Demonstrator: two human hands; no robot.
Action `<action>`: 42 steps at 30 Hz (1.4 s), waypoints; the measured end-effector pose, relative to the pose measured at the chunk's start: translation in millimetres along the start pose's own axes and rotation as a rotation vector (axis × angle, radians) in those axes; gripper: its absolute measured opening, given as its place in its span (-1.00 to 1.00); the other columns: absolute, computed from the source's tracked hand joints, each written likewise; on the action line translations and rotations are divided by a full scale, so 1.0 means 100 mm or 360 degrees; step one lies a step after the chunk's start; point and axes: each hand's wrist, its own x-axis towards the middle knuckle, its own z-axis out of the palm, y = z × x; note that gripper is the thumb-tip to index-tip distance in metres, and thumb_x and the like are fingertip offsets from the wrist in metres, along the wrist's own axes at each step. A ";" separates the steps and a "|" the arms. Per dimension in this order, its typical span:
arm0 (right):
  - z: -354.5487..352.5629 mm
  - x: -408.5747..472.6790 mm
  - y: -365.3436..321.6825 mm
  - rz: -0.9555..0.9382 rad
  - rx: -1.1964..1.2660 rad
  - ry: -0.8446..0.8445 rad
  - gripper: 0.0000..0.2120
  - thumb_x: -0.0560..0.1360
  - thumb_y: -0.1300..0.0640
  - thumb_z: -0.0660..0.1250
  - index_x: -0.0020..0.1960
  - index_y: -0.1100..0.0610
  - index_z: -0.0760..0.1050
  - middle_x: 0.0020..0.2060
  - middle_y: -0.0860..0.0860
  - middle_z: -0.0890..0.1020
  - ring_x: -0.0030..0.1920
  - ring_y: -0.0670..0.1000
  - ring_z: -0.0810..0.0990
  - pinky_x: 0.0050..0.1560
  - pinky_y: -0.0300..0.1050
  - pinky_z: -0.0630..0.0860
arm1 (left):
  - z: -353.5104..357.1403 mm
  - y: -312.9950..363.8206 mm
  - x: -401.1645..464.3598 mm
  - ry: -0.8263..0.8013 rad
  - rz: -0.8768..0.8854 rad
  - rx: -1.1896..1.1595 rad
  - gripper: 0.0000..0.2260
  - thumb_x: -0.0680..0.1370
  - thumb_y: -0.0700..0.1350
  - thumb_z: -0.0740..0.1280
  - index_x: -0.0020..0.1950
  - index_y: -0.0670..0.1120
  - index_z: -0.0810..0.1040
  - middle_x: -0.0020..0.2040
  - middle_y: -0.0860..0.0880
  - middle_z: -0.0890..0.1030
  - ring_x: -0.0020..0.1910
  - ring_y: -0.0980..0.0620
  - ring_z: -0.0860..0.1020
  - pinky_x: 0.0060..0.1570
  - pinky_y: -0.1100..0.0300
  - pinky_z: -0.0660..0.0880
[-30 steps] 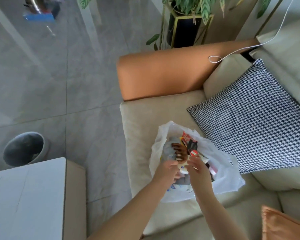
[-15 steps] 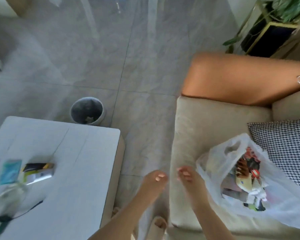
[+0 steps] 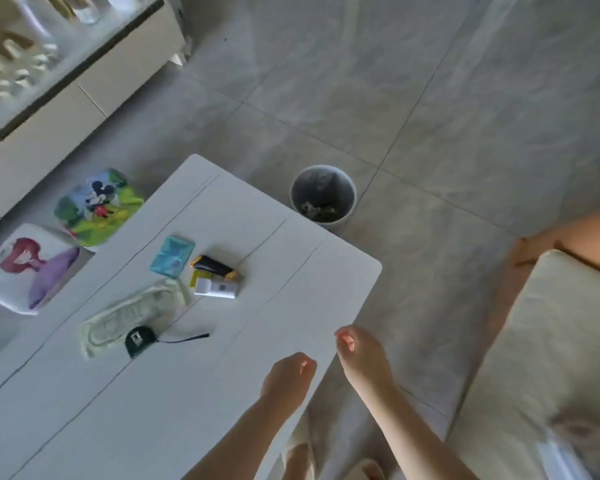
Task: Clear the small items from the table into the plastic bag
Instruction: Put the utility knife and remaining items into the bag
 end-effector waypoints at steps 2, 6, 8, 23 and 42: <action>0.18 0.16 -0.18 -0.0097 -0.0075 -0.0073 -0.83 0.56 0.14 0.20 0.05 0.09 0.55 -0.03 -0.03 0.63 0.01 -0.03 0.58 -0.03 -0.26 0.42 | -0.15 -0.16 0.12 0.0064 -0.0071 -0.0082 -0.71 0.61 0.04 0.10 0.12 -0.03 0.55 0.12 0.01 0.63 0.07 0.03 0.60 0.15 0.15 0.53; 0.48 0.41 -0.49 -0.0236 -0.0189 -0.0216 -0.82 0.57 0.10 0.20 0.08 0.09 0.54 -0.02 -0.03 0.61 0.03 -0.04 0.57 -0.05 -0.29 0.38 | -0.44 -0.44 0.34 0.0198 -0.0205 -0.0194 -0.70 0.62 0.02 0.12 0.20 -0.06 0.55 0.15 -0.01 0.62 0.09 0.03 0.58 0.08 0.23 0.49; 0.62 0.54 -0.62 -0.0321 -0.0252 -0.0255 -0.82 0.57 0.10 0.20 0.08 0.10 0.54 -0.01 -0.01 0.62 0.04 -0.03 0.58 -0.03 -0.28 0.42 | -0.57 -0.55 0.45 0.0247 -0.0296 -0.0327 -0.72 0.61 -0.01 0.14 0.17 -0.07 0.56 0.10 -0.04 0.63 0.03 0.01 0.57 -0.01 0.25 0.46; 1.89 2.13 -1.19 -0.0866 -0.0776 -0.0476 -0.78 0.55 0.13 0.17 0.13 0.13 0.49 0.01 0.06 0.58 0.06 0.08 0.56 -0.09 -0.11 0.46 | -1.16 -1.11 1.84 0.0635 -0.0882 -0.1118 -0.53 0.58 -0.03 0.24 0.42 -0.14 0.21 0.27 -0.18 0.49 0.07 -0.14 0.52 -0.07 0.12 0.46; 2.56 2.43 -1.60 -0.0621 -0.0670 -0.0430 -0.66 0.42 0.12 0.30 0.13 0.24 0.36 0.08 0.17 0.41 -0.06 0.21 0.49 -0.15 -0.10 0.37 | -1.06 -1.70 2.05 0.0889 -0.0941 -0.1899 -0.46 0.44 -0.08 0.39 0.36 -0.06 0.27 0.15 -0.08 0.53 -0.13 0.01 0.58 -0.15 0.18 0.48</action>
